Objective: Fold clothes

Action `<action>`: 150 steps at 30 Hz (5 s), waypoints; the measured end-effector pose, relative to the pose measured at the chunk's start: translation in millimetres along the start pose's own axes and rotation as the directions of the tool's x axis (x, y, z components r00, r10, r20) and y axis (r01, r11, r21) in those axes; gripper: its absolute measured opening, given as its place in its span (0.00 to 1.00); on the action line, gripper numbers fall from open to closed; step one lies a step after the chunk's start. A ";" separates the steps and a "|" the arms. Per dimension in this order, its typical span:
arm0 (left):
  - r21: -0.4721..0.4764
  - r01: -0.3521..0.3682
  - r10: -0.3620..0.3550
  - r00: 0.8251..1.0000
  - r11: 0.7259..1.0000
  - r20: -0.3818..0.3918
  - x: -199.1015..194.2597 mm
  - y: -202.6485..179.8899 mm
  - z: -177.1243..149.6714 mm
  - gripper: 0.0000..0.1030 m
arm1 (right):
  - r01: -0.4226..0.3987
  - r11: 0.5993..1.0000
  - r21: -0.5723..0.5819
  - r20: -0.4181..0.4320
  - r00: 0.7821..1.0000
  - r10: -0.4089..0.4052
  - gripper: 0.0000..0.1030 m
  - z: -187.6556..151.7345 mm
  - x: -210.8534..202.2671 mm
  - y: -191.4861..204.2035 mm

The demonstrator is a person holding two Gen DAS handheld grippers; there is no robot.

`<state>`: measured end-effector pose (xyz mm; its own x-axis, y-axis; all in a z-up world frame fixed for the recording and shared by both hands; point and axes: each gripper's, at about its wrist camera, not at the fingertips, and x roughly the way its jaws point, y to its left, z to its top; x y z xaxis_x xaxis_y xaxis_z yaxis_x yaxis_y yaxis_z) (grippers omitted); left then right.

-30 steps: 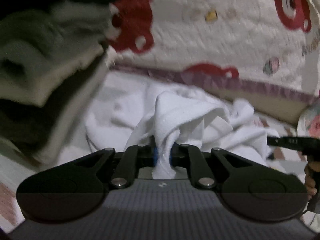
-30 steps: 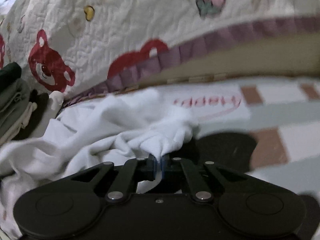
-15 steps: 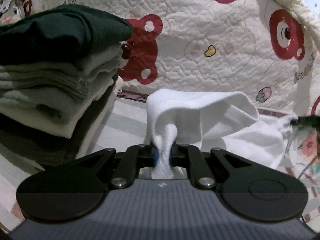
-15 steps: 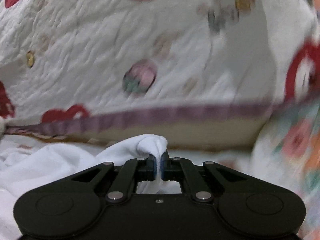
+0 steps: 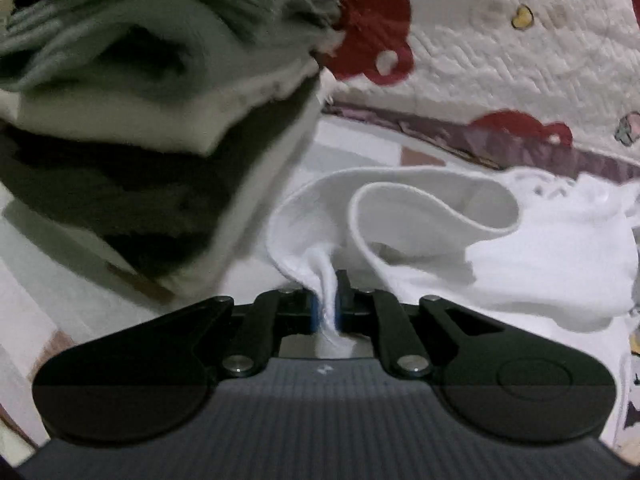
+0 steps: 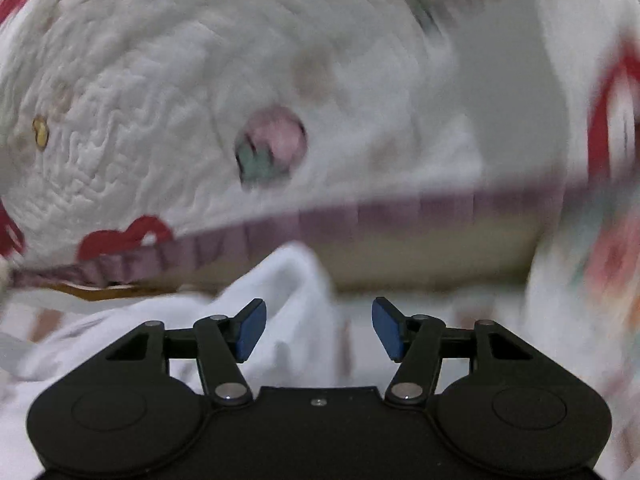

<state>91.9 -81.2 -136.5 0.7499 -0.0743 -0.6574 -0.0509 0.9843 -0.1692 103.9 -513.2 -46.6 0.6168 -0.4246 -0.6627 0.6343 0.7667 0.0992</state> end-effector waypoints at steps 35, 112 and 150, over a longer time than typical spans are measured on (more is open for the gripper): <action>-0.110 0.149 -0.173 0.949 0.983 -0.262 28.8 -2.1 -22.2 0.50 | -0.069 0.992 0.108 -0.146 0.986 0.084 0.04 -107.3 23.9 5.1; 0.028 0.255 -0.251 0.962 0.967 -0.112 -31.4 -60.6 -35.2 0.64 | -0.154 0.968 0.200 0.001 0.988 0.157 0.59 -245.5 -170.2 -50.7; 0.133 0.243 -0.246 0.969 0.961 -0.001 -34.3 -58.7 -38.8 0.69 | -0.507 0.795 0.334 0.173 0.862 0.477 0.04 -215.1 -142.8 -49.7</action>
<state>43.5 -142.7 -132.6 0.7391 -0.3138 -0.5961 0.2214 0.9489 -0.2250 -115.9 -387.0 -116.5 0.9148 -0.0836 -0.3951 0.3469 0.6636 0.6628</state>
